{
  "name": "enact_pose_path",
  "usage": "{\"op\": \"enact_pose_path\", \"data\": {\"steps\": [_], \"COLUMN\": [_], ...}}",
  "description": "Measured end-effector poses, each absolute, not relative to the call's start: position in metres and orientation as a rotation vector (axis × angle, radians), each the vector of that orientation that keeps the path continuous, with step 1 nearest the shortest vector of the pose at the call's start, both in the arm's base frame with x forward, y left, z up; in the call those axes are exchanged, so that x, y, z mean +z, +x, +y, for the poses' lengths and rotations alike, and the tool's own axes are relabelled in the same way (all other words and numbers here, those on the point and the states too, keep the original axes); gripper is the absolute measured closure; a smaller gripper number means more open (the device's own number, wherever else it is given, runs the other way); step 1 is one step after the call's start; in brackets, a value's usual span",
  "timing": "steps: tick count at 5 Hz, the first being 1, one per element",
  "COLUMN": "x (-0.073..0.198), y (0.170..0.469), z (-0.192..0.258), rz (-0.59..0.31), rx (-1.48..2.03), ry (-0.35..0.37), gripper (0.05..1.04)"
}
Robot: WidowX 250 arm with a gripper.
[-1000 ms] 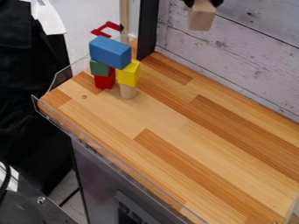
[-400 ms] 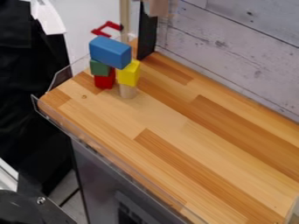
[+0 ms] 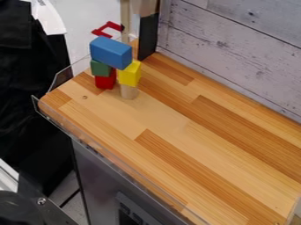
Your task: Put the arc on the tower
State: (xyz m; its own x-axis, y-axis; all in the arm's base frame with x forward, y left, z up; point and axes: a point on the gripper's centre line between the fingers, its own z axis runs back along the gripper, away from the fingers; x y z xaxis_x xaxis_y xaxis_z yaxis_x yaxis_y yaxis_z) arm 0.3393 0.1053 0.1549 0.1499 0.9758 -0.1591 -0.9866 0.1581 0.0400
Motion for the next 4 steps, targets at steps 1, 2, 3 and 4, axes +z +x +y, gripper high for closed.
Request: {"op": "enact_pose_path", "data": {"steps": [1,2,3,4], "x": [0.136,0.128,0.119,0.116], "y": [0.328,0.319,0.313,0.309], "z": [0.116,0.12,0.12,0.126], "rz": [0.18,0.194,0.219,0.231], "rx": [1.479,1.532,1.552,1.583], "ry": [-0.077,-0.075,-0.087,-0.1], "gripper": [0.56,0.56,0.56,0.56]}}
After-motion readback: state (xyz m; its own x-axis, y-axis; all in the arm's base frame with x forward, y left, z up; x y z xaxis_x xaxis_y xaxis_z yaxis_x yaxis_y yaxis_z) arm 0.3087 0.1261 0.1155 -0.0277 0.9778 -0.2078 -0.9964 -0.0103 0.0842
